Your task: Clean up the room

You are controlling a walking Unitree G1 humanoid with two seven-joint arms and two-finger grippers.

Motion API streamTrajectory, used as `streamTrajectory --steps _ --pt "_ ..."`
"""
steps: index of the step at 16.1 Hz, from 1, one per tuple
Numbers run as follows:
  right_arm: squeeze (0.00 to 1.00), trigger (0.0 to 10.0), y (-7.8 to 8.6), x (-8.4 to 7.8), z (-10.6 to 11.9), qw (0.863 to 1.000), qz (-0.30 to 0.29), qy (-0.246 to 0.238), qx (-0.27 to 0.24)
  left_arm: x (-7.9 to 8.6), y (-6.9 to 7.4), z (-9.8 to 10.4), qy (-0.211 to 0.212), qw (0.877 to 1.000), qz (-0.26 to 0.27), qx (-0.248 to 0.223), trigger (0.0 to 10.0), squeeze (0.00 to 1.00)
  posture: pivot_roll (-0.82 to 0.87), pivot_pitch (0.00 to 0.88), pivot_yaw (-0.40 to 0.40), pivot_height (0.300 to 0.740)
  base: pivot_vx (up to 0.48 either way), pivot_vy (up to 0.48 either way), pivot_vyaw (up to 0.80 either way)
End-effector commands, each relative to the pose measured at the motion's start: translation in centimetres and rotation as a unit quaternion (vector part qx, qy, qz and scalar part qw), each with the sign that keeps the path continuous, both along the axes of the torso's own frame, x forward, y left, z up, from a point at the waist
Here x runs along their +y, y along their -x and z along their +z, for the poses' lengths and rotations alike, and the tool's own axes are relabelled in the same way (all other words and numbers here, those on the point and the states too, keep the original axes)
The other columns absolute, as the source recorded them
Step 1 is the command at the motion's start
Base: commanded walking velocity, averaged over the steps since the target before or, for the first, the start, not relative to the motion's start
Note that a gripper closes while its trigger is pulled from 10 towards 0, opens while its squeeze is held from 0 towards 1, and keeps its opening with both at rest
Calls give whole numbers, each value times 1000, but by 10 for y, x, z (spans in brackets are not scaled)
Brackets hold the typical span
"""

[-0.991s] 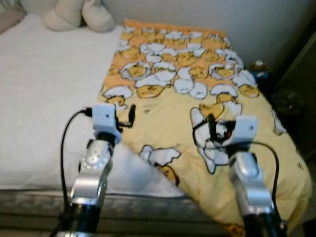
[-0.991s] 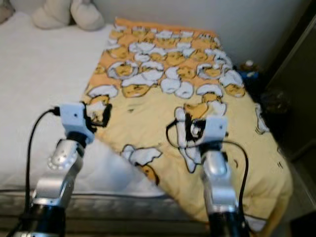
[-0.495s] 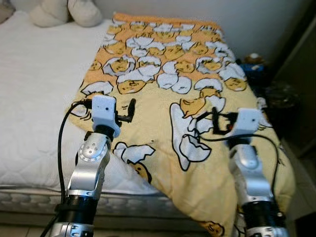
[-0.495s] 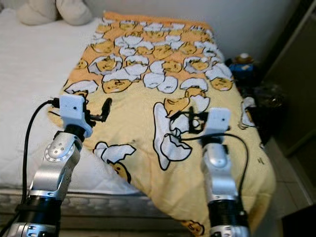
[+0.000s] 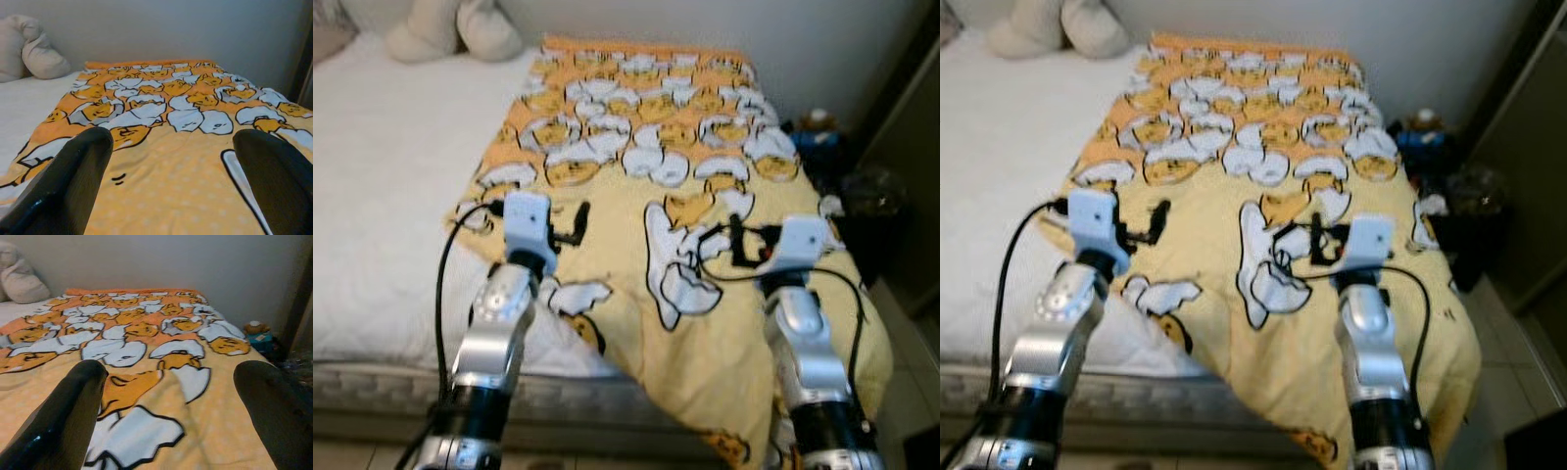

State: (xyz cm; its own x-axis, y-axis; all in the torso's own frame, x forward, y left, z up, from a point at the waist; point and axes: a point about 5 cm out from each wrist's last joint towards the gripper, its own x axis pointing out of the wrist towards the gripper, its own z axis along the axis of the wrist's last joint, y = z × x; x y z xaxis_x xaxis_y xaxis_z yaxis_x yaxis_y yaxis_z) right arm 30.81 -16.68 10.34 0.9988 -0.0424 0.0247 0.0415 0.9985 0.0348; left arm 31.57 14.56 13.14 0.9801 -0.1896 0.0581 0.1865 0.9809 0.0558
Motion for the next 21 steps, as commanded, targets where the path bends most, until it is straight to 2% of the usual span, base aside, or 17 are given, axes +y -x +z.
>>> streamTrajectory --steps 1,4,7,11,13,14,17,21 --pt "0 10000 -2 4 5 1000 7 -2 -10 4 -1 2 -2 1000 2 -3 10000 0 40 0 -32 740 0 454 -775" --pt "0 10000 -3 3 4 1000 4 2 -10 6 -3 0 -19 1000 22 2 10000 0 44 0 -34 740 0 131 -779" --pt "0 10000 -5 4 3 1000 6 5 -4 5 -4 2 -17 1000 14 -4 10000 0 44 0 -33 740 0 0 0" --pt "0 10000 -7 4 2 1000 1 7 -4 -3 -2 6 -24 999 -16 -13 10000 0 44 0 -32 740 458 0 0" --pt "0 10000 -11 0 1 1000 -13 -7 5 -7 -1 7 -24 999 -26 -18 10000 0 46 0 -30 740 465 0 0" --pt "0 10000 -14 -4 -1 999 -25 -26 16 -8 0 8 -23 999 -33 -22 10000 0 52 0 -28 740 461 0 0" --pt "0 10000 -25 -7 -3 999 -22 -33 37 -7 3 9 -14 999 -37 -14 10000 0 71 0 -25 740 463 0 0" --pt "0 10000 -56 -8 4 994 -10 -57 88 0 13 13 -22 999 -26 -21 10000 0 128 0 -34 740 326 0 0"
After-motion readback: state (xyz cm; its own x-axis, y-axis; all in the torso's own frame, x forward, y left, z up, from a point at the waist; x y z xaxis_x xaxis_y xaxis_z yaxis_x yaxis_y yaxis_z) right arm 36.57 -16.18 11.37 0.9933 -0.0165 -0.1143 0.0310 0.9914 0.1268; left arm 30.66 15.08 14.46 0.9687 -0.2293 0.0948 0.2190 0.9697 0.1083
